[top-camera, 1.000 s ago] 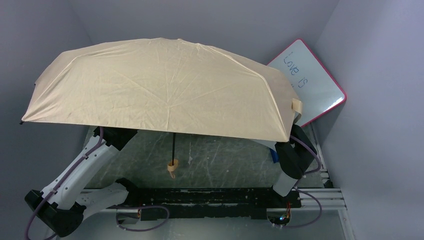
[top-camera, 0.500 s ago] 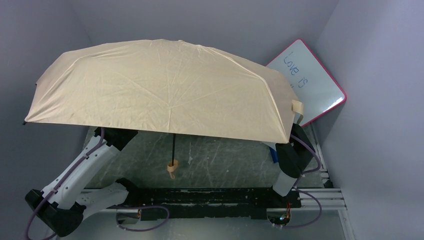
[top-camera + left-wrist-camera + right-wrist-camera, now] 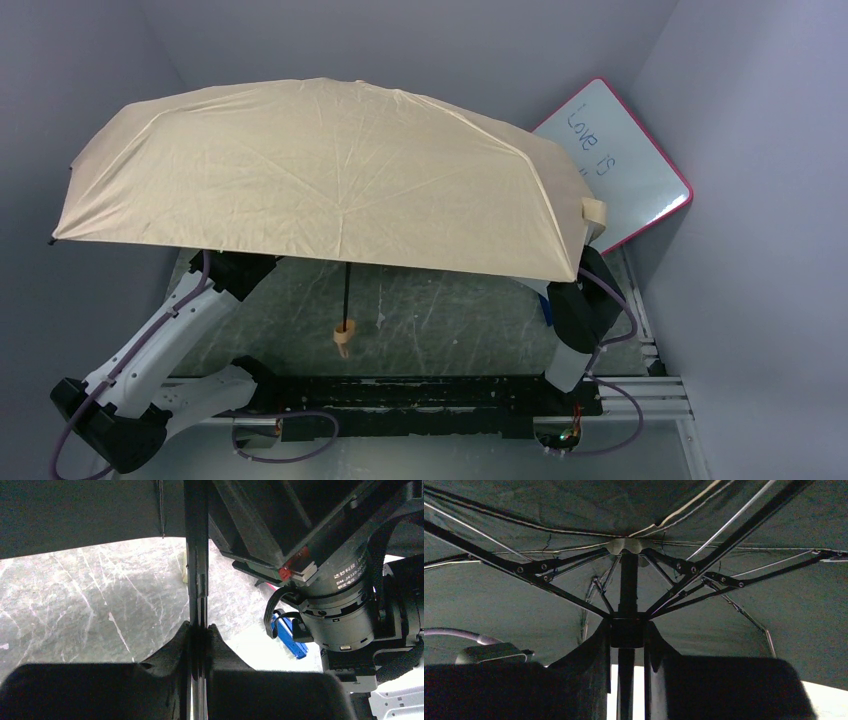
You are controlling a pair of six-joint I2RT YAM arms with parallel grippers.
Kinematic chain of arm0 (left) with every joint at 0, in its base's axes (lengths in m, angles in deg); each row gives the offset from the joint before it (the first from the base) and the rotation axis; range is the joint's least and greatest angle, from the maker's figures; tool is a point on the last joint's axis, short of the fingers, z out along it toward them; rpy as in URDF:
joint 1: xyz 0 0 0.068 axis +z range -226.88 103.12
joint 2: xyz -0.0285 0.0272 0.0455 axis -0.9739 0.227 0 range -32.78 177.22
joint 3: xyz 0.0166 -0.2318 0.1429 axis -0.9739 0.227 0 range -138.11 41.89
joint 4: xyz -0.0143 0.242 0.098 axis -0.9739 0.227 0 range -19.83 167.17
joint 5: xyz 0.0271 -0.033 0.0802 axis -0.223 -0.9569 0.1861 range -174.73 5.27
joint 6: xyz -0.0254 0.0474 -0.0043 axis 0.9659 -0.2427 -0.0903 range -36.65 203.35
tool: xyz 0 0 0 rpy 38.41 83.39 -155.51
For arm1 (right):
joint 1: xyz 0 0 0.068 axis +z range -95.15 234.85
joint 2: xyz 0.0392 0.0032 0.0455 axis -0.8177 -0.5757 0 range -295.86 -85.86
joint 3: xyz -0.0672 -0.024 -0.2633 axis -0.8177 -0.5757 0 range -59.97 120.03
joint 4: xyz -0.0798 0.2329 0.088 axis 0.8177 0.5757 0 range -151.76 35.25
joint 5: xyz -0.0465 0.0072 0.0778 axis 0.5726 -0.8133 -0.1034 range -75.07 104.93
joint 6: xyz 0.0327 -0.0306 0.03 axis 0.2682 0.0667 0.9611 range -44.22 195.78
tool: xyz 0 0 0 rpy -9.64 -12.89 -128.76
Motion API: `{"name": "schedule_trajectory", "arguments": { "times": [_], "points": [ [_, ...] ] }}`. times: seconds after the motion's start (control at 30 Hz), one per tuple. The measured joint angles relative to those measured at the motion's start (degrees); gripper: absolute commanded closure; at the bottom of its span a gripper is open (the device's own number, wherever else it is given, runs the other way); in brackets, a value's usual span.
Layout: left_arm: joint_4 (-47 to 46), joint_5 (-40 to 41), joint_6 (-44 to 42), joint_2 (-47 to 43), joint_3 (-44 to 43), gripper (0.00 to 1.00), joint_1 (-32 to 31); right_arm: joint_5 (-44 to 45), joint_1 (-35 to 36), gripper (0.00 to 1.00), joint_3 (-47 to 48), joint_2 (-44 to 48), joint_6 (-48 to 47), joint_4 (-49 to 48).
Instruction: Put away the umbrella
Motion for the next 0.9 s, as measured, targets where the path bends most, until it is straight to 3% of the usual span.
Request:
{"name": "schedule_trajectory", "arguments": {
  "times": [0.03, 0.27, 0.87, 0.9],
  "points": [
    [0.02, 0.09, -0.02, 0.02, 0.0, 0.95, 0.0, 0.02, -0.02, 1.0, 0.0, 0.0, -0.35, 0.13],
    [-0.07, 0.83, -0.02, 0.17, 0.2, 0.95, -0.02, -0.35, 0.44, 1.0, -1.4, 0.39, -1.86, 0.2],
    [5.01, 1.18, 0.68, 0.04, 1.81, 0.95, -1.11, 6.38, 4.85, 1.0, -16.33, 3.91, 3.15, -6.58],
    [4.98, 1.01, 0.68, 0.04, 1.81, 0.9, -1.18, 6.93, 4.98, 1.0, -16.65, 4.28, 3.45, -6.6]
  ]
}}
